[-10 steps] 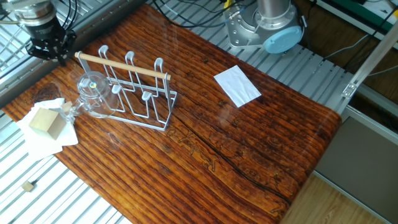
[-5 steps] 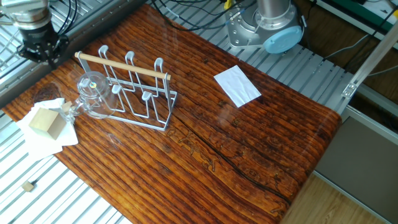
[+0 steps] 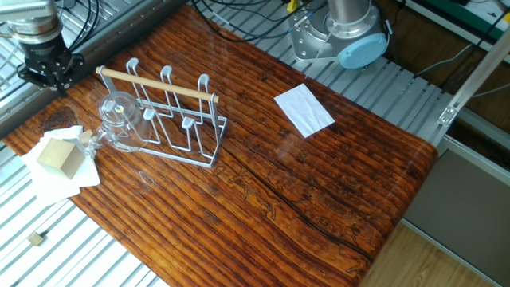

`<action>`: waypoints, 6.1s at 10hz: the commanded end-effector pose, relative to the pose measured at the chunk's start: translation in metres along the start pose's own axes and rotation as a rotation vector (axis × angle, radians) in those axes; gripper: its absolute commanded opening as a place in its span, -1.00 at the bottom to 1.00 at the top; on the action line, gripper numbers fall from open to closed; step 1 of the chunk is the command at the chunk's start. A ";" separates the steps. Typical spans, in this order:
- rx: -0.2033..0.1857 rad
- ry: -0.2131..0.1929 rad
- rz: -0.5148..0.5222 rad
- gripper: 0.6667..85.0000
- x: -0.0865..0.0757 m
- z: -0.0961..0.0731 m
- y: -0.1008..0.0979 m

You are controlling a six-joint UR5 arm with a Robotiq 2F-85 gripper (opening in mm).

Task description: Put the cup on the cup rack

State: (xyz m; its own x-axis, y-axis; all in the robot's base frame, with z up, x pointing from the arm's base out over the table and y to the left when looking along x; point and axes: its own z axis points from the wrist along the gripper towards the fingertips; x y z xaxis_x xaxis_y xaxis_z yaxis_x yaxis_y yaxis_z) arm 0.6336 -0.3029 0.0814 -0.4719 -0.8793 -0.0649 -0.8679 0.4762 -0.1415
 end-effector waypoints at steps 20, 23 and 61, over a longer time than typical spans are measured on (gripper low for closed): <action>-0.044 0.236 0.135 -0.99 0.005 -0.095 0.096; -0.031 0.224 0.135 -0.99 0.000 -0.095 0.094; 0.026 -0.033 0.187 -0.99 -0.064 -0.081 0.069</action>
State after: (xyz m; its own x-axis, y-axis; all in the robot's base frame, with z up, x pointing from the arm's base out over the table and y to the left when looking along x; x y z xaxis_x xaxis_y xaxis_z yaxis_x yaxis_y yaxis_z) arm 0.5871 -0.2148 0.1535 -0.6194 -0.7779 -0.1062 -0.7644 0.6284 -0.1441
